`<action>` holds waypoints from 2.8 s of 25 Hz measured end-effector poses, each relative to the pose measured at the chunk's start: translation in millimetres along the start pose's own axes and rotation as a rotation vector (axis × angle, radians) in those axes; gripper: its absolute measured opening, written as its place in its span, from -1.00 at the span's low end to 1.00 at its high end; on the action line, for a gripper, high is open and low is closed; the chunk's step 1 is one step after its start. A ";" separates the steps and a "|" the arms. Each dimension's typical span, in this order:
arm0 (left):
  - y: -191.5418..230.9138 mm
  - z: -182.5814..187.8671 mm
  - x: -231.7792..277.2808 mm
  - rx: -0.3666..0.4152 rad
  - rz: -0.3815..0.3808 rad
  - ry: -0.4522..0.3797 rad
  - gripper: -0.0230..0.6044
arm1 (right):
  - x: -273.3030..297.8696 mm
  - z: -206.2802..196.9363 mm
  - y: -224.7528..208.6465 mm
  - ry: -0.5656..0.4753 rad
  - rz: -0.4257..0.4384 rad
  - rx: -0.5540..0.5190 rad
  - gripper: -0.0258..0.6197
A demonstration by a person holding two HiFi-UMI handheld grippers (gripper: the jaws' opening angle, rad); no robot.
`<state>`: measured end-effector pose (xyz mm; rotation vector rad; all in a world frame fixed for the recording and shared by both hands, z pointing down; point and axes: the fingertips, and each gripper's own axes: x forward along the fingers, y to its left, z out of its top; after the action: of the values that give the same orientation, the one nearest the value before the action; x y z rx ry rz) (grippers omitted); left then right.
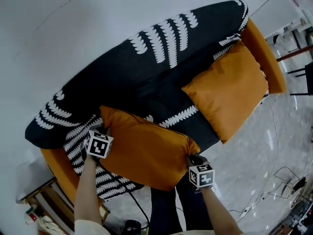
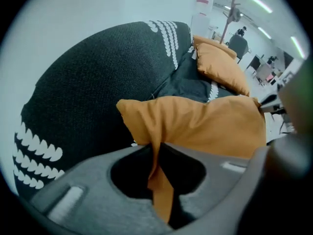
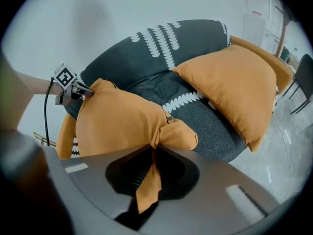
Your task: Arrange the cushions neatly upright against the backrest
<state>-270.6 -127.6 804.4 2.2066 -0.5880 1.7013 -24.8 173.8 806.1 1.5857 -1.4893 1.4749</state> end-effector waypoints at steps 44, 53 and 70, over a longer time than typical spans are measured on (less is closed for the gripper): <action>61.0 -187.9 -341.0 -0.654 0.439 -0.372 -0.86 | -140.7 245.5 252.1 -0.384 0.192 -0.748 -0.83; 132.2 -210.2 -319.5 -0.619 0.360 -0.368 -0.85 | -109.9 270.3 306.8 -0.392 0.097 -0.722 -0.82; 218.8 -243.0 -267.7 -0.612 0.315 -0.326 -0.83 | -30.9 293.5 359.8 -0.311 0.015 -0.779 -0.82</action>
<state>-641.0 -168.0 605.0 1.9975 -1.3874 1.0615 -243.9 -173.8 587.7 1.3237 -1.9244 0.5205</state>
